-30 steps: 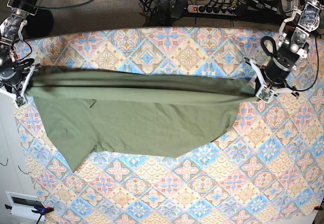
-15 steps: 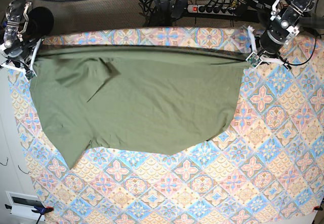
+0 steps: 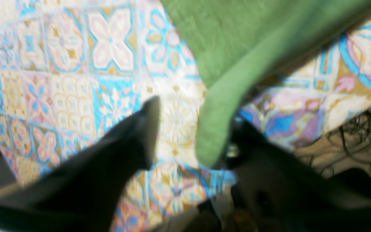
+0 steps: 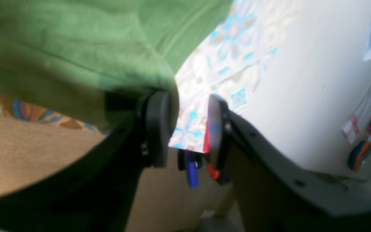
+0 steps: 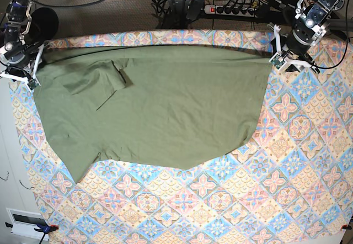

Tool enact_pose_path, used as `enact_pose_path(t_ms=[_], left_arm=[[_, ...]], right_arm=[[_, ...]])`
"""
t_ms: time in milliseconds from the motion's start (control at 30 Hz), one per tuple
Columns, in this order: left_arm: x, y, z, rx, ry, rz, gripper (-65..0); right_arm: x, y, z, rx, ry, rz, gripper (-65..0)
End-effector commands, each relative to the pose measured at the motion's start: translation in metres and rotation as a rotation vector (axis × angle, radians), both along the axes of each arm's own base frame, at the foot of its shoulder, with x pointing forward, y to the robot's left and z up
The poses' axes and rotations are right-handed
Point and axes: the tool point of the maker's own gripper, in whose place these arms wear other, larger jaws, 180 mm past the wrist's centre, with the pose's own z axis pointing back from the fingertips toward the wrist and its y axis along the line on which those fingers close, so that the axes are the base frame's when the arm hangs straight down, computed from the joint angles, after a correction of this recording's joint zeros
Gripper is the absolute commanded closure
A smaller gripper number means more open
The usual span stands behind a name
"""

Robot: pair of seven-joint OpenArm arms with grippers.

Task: Layout the t-shirt on the table in an organized manner, then fold the t-shirt properly
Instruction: 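Release the t-shirt edge from both grippers, then lower both grippers onto the t-shirt body and grasp fabric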

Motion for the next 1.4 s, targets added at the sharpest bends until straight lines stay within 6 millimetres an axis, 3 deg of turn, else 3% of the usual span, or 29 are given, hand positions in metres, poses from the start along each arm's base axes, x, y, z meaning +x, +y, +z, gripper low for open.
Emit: enact_pose_path(t_ms=[0,167,333,467,533,700,900,1200,1367], left_arm=[[0.006,-0.004,0.010,-0.011,-0.029,-0.008,-33.2],[0.007,-0.005,0.011,-0.048,-0.014,0.022,-36.5],[0.030,0.016,0.031,-0.028,-0.105,0.088,-36.5],[0.072,0.010,0.056,-0.091,-0.250,0.150,-36.5],[0.089,0.005,0.068,-0.120,-0.308,0.161,-36.5],[0.123,-0.006,0.083,-0.196,-0.401,0.207,-36.5],[0.175,-0.022,0.057,-0.267,-0.382,0.263,-36.5],[0.261,-0.065,0.028,-0.388,-0.321,0.360,-36.5],[0.292,-0.080,0.010,-0.434,-0.289,0.415,-36.5]], right_arm=[[0.005,-0.010,0.014,-0.041,-0.022,-0.001,-19.6],[0.001,-0.029,0.028,-0.066,-0.059,-0.060,-19.7],[-0.001,-0.041,0.037,-0.083,-0.082,-0.096,-19.7],[-0.002,-0.044,0.040,-0.086,-0.093,-0.105,-19.7],[0.011,-0.040,0.043,-0.075,-0.125,-0.097,-19.7],[0.058,0.003,0.040,0.036,-0.231,-0.056,-19.7],[0.101,0.045,0.043,0.131,-0.312,-0.001,-19.7],[0.132,0.086,0.049,0.159,-0.326,0.124,-19.6],[0.133,0.115,0.035,0.216,-0.307,0.156,-19.6]])
